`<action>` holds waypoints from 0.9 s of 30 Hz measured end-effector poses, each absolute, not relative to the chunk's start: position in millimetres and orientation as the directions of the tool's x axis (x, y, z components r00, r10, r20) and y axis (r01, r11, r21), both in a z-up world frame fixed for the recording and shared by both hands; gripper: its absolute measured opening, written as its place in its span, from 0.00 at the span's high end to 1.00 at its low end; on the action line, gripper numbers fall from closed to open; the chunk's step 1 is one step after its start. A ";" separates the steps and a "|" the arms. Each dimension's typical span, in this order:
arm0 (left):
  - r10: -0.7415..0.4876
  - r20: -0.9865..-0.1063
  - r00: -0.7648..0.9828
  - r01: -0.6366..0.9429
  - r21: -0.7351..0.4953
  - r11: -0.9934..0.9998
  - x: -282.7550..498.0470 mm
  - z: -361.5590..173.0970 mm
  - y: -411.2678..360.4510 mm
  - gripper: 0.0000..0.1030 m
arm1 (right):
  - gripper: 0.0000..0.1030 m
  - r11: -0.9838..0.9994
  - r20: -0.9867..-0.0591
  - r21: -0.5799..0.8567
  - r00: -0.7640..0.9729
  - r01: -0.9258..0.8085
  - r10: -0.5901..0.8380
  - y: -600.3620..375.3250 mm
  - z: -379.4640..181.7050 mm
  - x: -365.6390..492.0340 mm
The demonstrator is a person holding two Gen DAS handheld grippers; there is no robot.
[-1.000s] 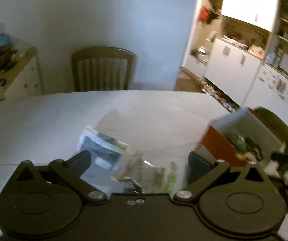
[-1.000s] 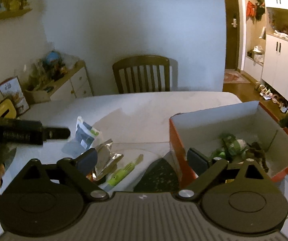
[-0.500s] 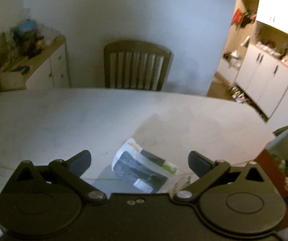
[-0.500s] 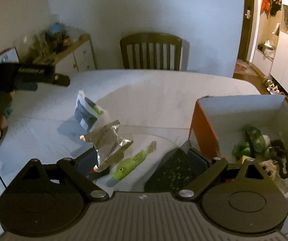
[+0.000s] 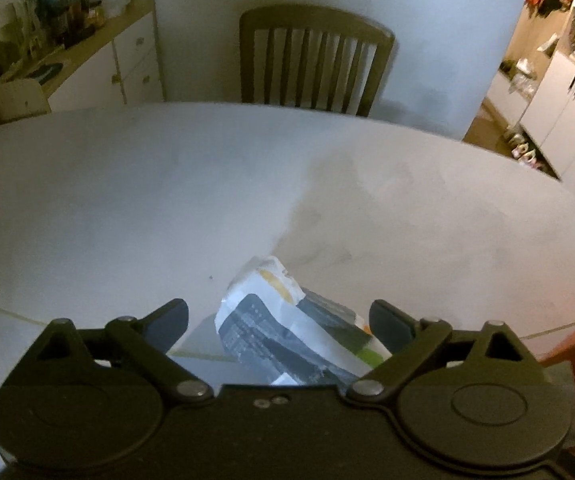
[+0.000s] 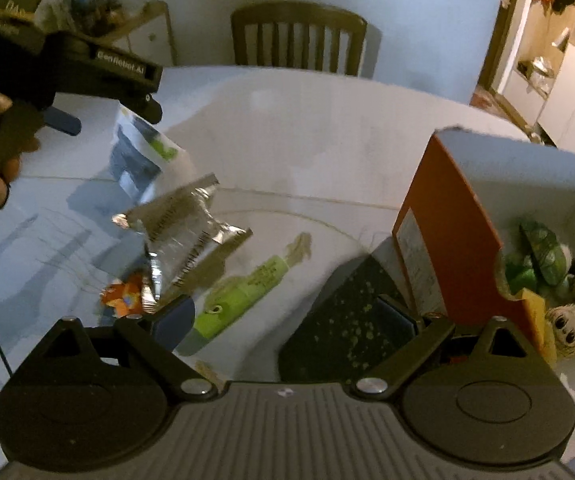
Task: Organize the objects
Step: 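Grasp the white plastic bag with the left gripper while the right grasps the green cylinder, then carry the white bag and green cylinder over the shoebox with both grippers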
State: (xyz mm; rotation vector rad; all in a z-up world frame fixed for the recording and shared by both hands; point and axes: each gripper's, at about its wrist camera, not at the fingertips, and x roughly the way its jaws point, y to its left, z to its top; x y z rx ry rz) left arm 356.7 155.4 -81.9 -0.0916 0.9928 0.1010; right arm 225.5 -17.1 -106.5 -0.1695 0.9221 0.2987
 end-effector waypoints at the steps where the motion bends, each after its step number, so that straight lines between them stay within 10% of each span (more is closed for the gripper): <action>1: 0.051 -0.846 0.531 -0.130 -0.022 0.991 359.2 -85.4 154.9 0.06 | 0.07 0.948 -0.808 -0.015 0.562 -0.318 0.176 -16.5 -109.6 228.8; 14: 0.052 -0.878 0.475 -0.109 0.000 0.994 345.2 -120.2 164.6 0.24 | 0.15 0.955 -0.844 -0.022 0.518 -0.297 0.141 -0.5 -136.3 254.4; 27: -0.046 -0.859 0.511 -0.034 -0.074 0.997 332.3 -124.5 173.1 0.48 | 0.54 0.955 -0.843 0.001 0.514 -0.296 0.161 0.1 -140.9 255.7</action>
